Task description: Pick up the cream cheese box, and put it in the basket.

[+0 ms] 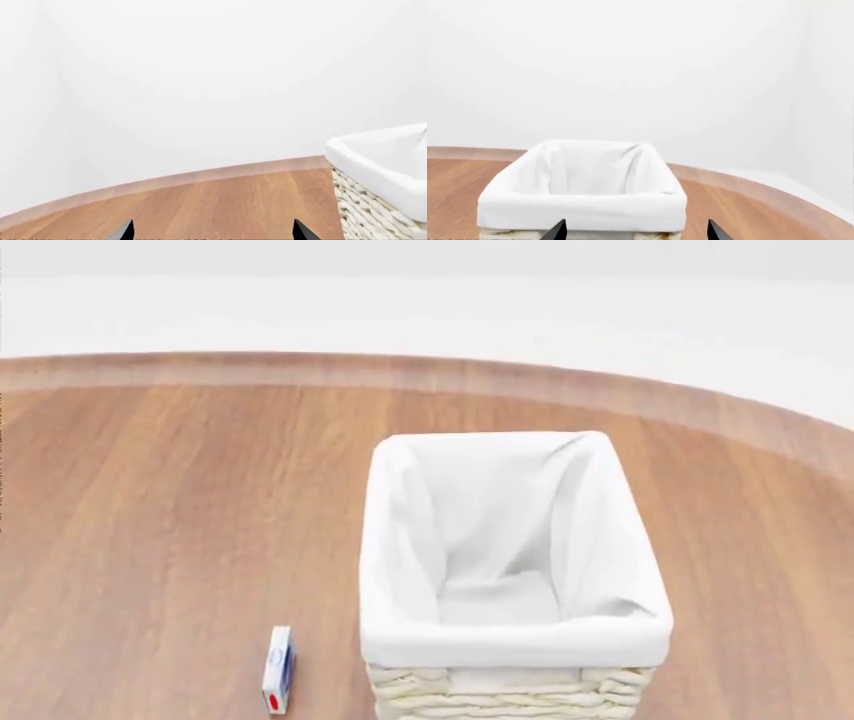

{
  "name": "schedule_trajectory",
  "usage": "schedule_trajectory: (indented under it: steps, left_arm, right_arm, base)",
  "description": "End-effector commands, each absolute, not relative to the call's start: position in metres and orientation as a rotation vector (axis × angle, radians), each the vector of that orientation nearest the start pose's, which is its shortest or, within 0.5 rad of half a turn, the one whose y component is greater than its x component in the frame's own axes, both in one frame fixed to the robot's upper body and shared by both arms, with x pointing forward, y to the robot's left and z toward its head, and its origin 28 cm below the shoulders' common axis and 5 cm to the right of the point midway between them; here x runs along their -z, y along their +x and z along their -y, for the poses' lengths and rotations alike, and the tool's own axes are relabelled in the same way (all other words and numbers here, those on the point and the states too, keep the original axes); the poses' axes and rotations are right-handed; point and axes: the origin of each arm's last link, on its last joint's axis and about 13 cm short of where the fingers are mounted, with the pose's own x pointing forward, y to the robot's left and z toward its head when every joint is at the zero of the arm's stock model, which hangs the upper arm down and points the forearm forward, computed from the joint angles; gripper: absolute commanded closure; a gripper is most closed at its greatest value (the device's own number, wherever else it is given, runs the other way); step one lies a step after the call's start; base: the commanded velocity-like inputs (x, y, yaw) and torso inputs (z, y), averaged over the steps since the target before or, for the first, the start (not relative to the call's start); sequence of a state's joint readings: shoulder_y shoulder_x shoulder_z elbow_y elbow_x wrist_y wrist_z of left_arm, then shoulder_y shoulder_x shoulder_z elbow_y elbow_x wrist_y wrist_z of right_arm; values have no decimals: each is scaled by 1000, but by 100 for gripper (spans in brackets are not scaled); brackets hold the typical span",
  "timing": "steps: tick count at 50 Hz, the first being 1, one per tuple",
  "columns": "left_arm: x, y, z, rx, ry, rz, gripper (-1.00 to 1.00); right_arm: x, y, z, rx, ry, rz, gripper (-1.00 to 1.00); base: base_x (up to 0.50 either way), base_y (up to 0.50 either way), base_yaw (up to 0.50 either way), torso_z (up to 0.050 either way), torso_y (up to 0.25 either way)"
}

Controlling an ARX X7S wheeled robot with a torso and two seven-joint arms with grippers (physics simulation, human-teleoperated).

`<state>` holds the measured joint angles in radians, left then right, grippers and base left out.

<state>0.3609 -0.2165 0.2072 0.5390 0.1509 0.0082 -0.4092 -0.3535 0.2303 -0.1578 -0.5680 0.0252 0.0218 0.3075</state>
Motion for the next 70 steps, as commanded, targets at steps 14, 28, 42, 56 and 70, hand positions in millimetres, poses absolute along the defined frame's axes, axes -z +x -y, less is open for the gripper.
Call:
schedule_trajectory:
  steps: [14, 28, 42, 56, 70]
  left_arm:
    - [-59, 130, -201, -143, 220, 218, -100]
    - [-62, 131, -200, -121, 211, 211, -100]
    - [-60, 133, -201, -89, 183, 182, -100]
    - [-58, 136, -206, -121, 161, 165, -100]
    - [-55, 136, -204, -137, 202, 178, -100]
  right_arm:
    - [-66, 130, 99, 62, -74, 169, -100]
    - [-68, 133, 99, 65, -79, 172, -100]
    - [-67, 131, 98, 61, -82, 178, -100]
    - [-63, 132, 96, 56, -85, 169, -100]
    - [-62, 132, 96, 55, -84, 164, -100]
  base:
    - [0, 0, 0, 0, 0]
    - [0, 0, 0, 0, 0]
    - [0, 0, 0, 0, -36]
    - [0, 0, 0, 0, -250]
    - [0, 0, 0, 0, -161]
